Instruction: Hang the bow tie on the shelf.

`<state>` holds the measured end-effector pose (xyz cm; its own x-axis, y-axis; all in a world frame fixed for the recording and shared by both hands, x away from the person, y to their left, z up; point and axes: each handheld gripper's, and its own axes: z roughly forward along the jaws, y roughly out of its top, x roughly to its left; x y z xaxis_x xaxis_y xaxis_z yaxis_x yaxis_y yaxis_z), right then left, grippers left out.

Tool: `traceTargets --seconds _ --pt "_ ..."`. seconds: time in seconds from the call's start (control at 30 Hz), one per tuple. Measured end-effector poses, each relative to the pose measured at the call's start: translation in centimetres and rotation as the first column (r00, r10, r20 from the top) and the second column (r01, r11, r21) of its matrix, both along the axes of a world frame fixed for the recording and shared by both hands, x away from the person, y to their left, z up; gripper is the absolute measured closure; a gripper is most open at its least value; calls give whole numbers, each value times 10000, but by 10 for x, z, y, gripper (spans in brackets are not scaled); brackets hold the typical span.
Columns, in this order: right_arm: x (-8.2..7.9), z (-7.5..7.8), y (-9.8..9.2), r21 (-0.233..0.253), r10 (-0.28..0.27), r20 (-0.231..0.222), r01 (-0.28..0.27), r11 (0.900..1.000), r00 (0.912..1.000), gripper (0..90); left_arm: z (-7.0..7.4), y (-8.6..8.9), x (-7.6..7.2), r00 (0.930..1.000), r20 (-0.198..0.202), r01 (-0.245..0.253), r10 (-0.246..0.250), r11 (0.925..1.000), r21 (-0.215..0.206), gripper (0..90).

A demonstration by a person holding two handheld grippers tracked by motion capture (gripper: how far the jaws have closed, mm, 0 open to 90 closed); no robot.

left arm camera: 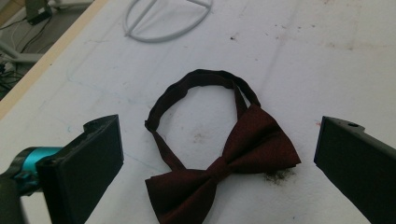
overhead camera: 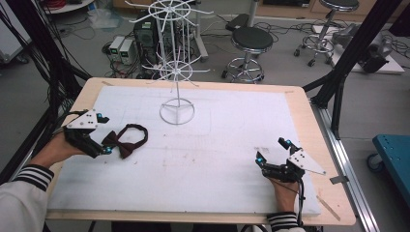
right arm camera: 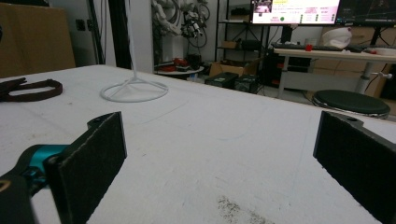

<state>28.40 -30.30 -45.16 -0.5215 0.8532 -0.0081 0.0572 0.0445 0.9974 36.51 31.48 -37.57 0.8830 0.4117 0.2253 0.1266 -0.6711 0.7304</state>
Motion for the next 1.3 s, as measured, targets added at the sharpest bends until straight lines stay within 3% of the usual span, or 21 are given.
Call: traceTargets --seconds 0.1,0.23,0.4,0.63,0.7,0.83,1.03,1.13,1.3 --pt "0 0 0 5 -12 2 12 10000 10000 19 -2 -2 2 9999 -11 109 -109 9999 86 17" --pt "0 0 0 29 -30 -3 30 10000 10000 19 -7 -7 8 9980 -311 560 -542 9964 636 18" --pt "0 0 0 83 -39 -30 39 10000 10000 19 -13 -10 13 9970 -522 621 -572 9932 989 18" --pt "0 0 0 68 -56 -32 56 10000 10000 19 -17 -18 17 9934 -675 1029 -926 9802 1693 44" --pt "0 0 0 72 -57 -29 58 10000 10000 19 -19 -20 19 9924 -690 1136 -1022 9753 1897 89" --pt "0 0 0 99 -49 -44 49 9999 10000 19 -21 -20 21 9922 -846 1069 -913 9733 2033 89" --pt "0 0 0 106 -46 -47 47 9999 10000 19 -25 -19 24 9927 -954 956 -738 9637 2493 105" --pt "0 0 0 109 -57 -48 58 9999 10000 19 -26 -21 24 9931 -814 1047 -846 9516 2888 191" --pt "0 0 -1 84 -44 -6 44 10000 10000 19 -29 -23 26 9917 -903 1148 -910 9444 3082 253"
